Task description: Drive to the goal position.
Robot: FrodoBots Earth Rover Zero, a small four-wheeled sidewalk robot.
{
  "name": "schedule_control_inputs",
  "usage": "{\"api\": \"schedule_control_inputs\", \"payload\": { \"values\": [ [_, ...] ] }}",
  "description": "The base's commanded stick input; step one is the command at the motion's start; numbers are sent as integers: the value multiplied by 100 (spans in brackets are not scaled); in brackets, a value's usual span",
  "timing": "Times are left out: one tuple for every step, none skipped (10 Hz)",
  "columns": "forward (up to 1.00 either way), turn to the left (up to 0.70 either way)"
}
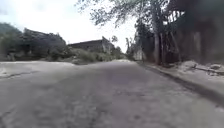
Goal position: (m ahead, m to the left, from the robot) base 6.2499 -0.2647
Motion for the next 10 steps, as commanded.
{"api": "schedule_control_inputs", "payload": {
  "values": [
    [100, 0],
    [100, 0],
    [100, 0],
    [100, 0],
    [100, 0],
    [100, 0],
    [100, 0],
    [100, 0],
    [100, -6],
    [100, -37]
  ]
}}
